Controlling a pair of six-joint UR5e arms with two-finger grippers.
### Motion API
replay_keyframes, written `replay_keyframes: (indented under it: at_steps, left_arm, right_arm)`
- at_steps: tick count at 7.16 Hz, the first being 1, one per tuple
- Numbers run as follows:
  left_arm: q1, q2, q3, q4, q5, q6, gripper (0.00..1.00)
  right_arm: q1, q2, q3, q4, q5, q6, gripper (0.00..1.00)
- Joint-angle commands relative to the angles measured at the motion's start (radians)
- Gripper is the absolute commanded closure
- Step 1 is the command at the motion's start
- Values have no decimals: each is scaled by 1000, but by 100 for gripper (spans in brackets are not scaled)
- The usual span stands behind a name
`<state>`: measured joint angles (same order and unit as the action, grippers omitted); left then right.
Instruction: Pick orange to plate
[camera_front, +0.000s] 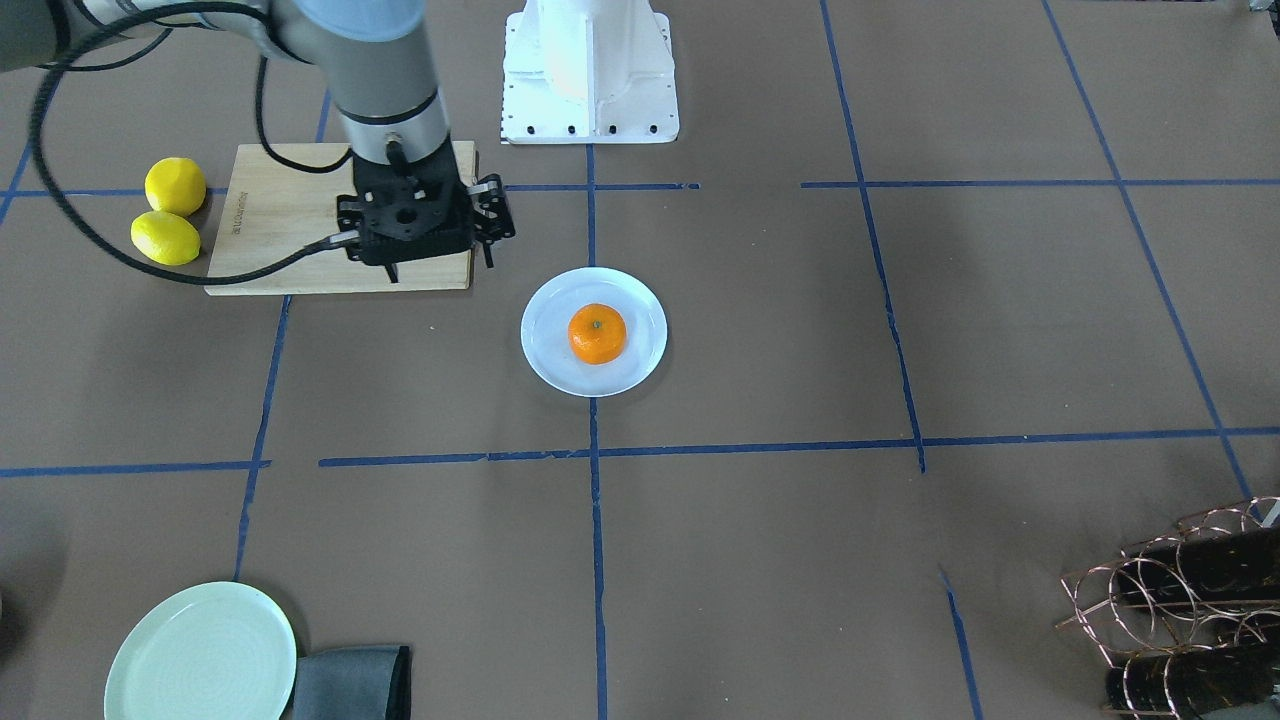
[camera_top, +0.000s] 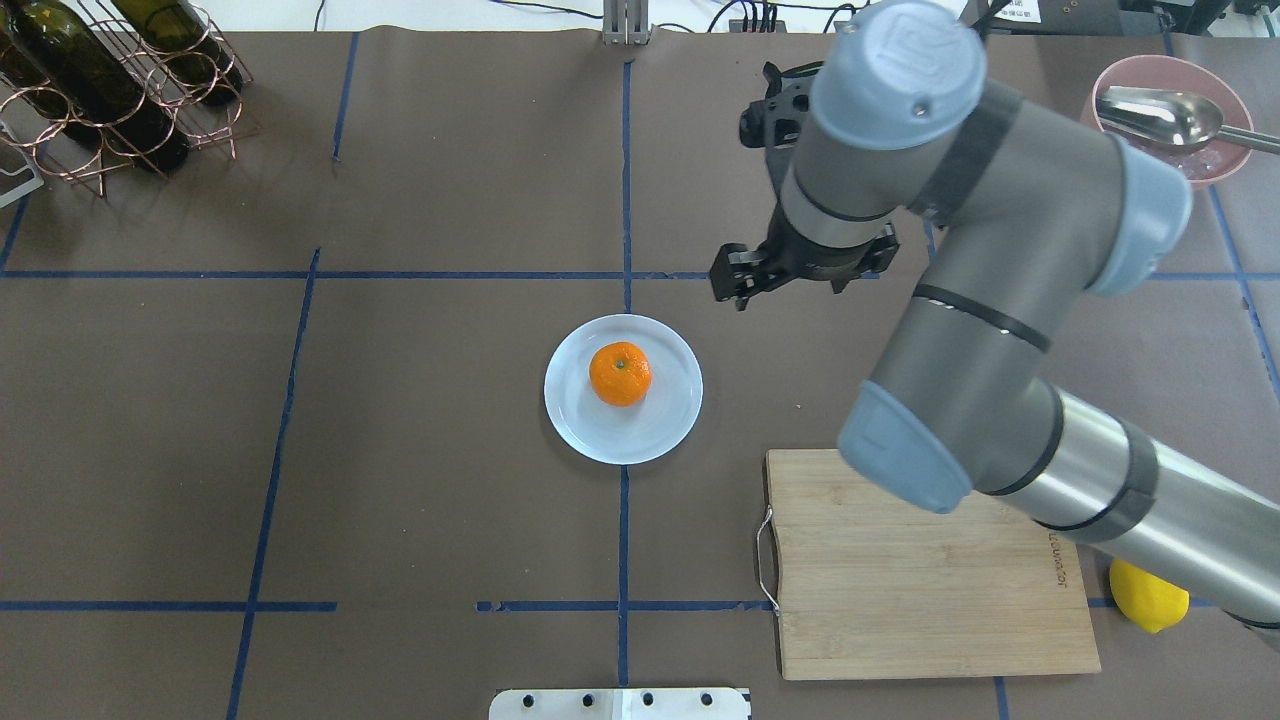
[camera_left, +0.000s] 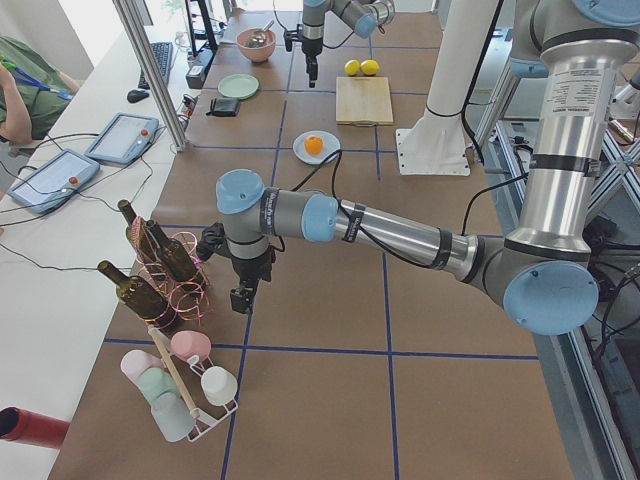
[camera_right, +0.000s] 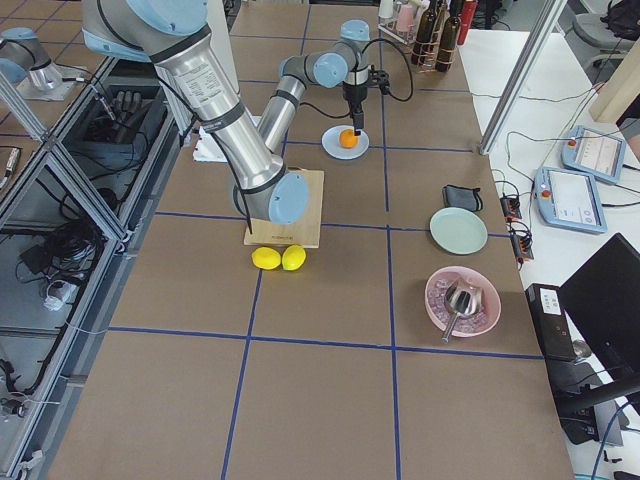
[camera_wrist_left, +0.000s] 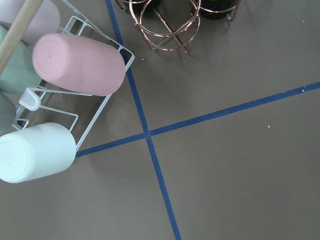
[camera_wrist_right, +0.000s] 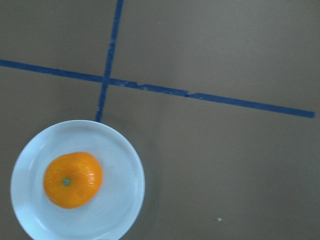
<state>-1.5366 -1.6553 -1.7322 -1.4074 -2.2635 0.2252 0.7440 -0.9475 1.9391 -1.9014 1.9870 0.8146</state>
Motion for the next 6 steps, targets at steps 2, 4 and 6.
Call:
replay_keyframes:
  at_steps: [2,4,6]
  left_arm:
    - [-31,110,57,-74,-105,54,0]
    - [-33,118,65,-117,-102,39,0]
    - [-33,118,62,-117,-99,37,0]
  right_arm:
    - [275,-196,24,4,195,-342,0]
    - [407,-287,-12,4,261,-525,0]
    - [567,-345,-102,2,355,-760,0]
